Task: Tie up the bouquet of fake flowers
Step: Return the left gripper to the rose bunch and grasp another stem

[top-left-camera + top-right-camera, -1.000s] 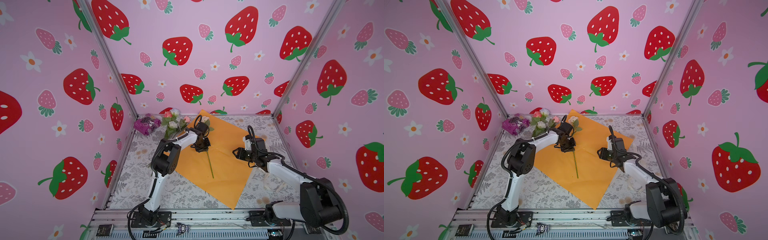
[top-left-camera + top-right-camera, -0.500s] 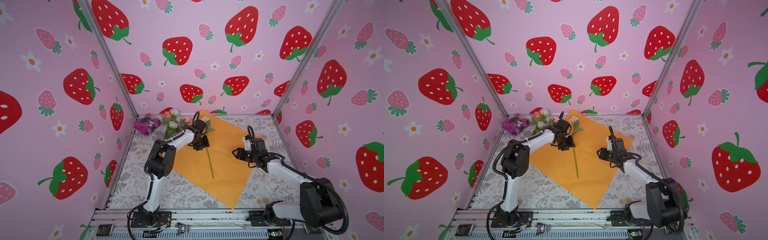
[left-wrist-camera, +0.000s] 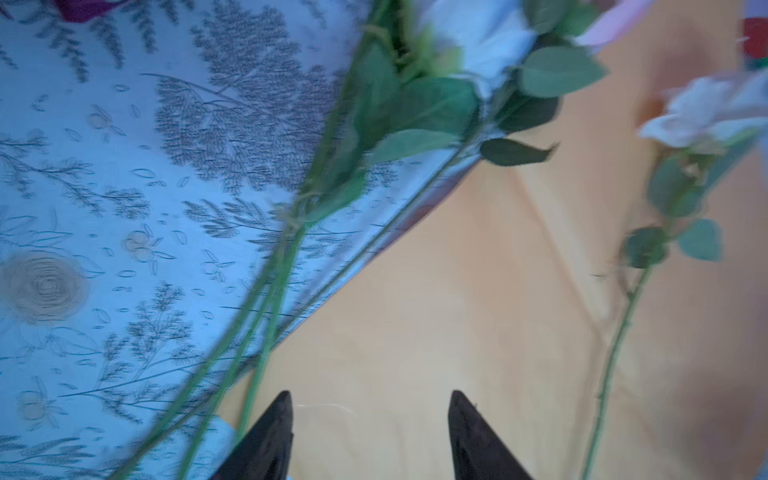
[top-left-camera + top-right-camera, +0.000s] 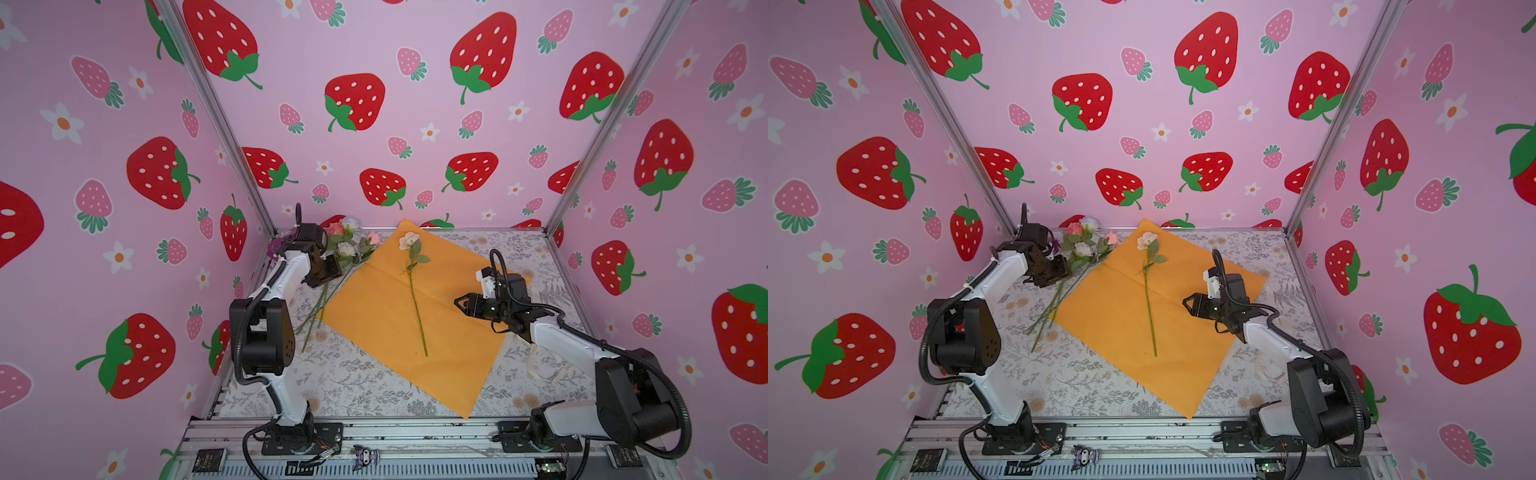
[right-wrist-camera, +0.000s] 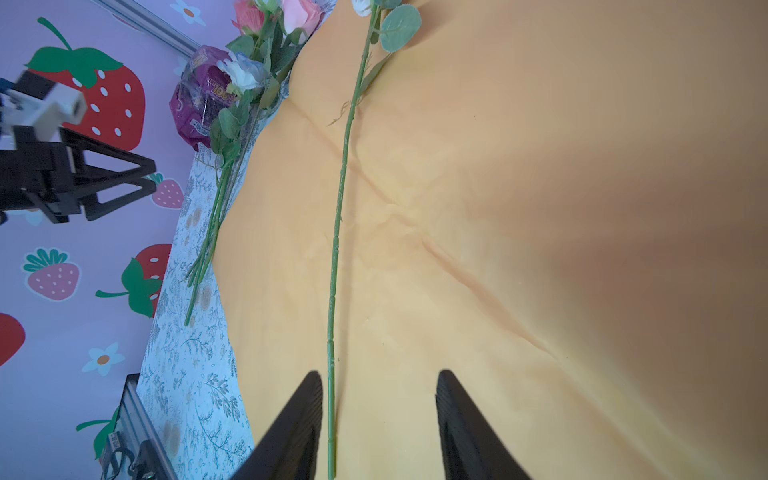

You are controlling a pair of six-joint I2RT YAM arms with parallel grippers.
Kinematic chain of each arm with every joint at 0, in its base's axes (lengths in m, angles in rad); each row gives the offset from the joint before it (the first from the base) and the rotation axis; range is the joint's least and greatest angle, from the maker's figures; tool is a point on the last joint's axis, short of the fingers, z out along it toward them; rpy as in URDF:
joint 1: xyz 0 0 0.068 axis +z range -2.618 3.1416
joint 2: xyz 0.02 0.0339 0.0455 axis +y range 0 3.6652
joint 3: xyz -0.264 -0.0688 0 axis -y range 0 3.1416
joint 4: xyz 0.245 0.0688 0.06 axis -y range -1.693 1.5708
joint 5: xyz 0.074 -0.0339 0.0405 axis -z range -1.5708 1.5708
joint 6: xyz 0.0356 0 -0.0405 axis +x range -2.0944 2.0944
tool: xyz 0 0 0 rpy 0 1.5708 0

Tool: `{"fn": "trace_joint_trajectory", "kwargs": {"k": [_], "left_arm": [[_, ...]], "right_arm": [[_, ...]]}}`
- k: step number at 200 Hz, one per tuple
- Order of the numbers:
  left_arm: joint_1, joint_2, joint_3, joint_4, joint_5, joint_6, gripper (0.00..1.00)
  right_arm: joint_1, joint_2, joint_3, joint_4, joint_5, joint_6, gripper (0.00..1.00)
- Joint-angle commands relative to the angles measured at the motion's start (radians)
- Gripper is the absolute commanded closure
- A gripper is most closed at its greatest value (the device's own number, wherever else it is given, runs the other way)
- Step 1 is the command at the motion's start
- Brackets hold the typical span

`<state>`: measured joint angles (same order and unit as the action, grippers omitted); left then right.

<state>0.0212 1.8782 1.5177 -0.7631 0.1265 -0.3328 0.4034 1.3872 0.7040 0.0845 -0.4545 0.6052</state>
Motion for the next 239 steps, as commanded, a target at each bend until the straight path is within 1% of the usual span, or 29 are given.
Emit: {"fn": "trace_joint_trajectory", "kwargs": {"k": [1, 5, 13, 29, 44, 65, 82, 93, 101, 127, 138, 140, 145, 157, 184, 198, 216, 226, 239], "left_arm": [[0.028, 0.098, 0.112, -0.155, 0.004, 0.138, 0.47], [0.031, 0.123, 0.143, -0.181, -0.001, 0.147, 0.49], [0.031, 0.168, 0.2, -0.223, -0.04, 0.154, 0.5], [0.032, 0.237, 0.283, -0.261, -0.002, 0.177, 0.54], [0.031, 0.28, 0.332, -0.269, -0.039, 0.178, 0.54], [0.032, 0.333, 0.402, -0.287, -0.027, 0.222, 0.54], [0.031, 0.372, 0.445, -0.295, -0.01, 0.259, 0.54], [0.03, 0.394, 0.466, -0.29, -0.025, 0.263, 0.55], [0.031, 0.407, 0.474, -0.281, -0.019, 0.272, 0.57], [0.031, 0.429, 0.481, -0.238, -0.006, 0.294, 0.58], [0.031, 0.441, 0.491, -0.231, 0.004, 0.301, 0.59], [0.031, 0.443, 0.494, -0.231, 0.027, 0.303, 0.59], [0.031, 0.45, 0.5, -0.228, 0.045, 0.307, 0.59], [0.028, 0.464, 0.516, -0.224, 0.051, 0.315, 0.6], [0.026, 0.479, 0.538, -0.223, 0.046, 0.335, 0.66], [0.025, 0.474, 0.53, -0.213, 0.051, 0.356, 0.71], [0.02, 0.467, 0.521, -0.199, 0.053, 0.383, 0.79], [0.017, 0.467, 0.525, -0.206, 0.038, 0.401, 0.86], [0.01, 0.462, 0.525, -0.212, 0.017, 0.423, 0.92]], "right_arm": [[0.026, 0.027, 0.038, 0.032, -0.01, 0.017, 0.52], [0.03, 0.033, 0.041, 0.033, -0.012, 0.017, 0.52], [0.04, 0.045, 0.048, 0.037, -0.012, 0.018, 0.51], [0.062, 0.07, 0.058, 0.048, -0.014, 0.018, 0.51], [0.079, 0.097, 0.068, 0.069, -0.026, 0.023, 0.51], [0.104, 0.134, 0.094, 0.071, -0.027, 0.027, 0.51], [0.119, 0.159, 0.112, 0.072, -0.027, 0.028, 0.5], [0.128, 0.176, 0.124, 0.072, -0.03, 0.028, 0.51], [0.134, 0.186, 0.132, 0.073, -0.035, 0.028, 0.5], [0.167, 0.214, 0.161, 0.102, -0.053, 0.034, 0.5], [0.18, 0.231, 0.172, 0.122, -0.064, 0.047, 0.5], [0.181, 0.233, 0.175, 0.125, -0.066, 0.05, 0.5], [0.186, 0.242, 0.18, 0.13, -0.069, 0.057, 0.5], [0.196, 0.263, 0.194, 0.136, -0.075, 0.062, 0.5], [0.209, 0.284, 0.209, 0.132, -0.07, 0.067, 0.5], [0.209, 0.286, 0.208, 0.131, -0.067, 0.07, 0.5], [0.211, 0.286, 0.206, 0.125, -0.063, 0.068, 0.49], [0.21, 0.285, 0.206, 0.118, -0.06, 0.068, 0.49], [0.21, 0.282, 0.203, 0.111, -0.058, 0.067, 0.49]]}}
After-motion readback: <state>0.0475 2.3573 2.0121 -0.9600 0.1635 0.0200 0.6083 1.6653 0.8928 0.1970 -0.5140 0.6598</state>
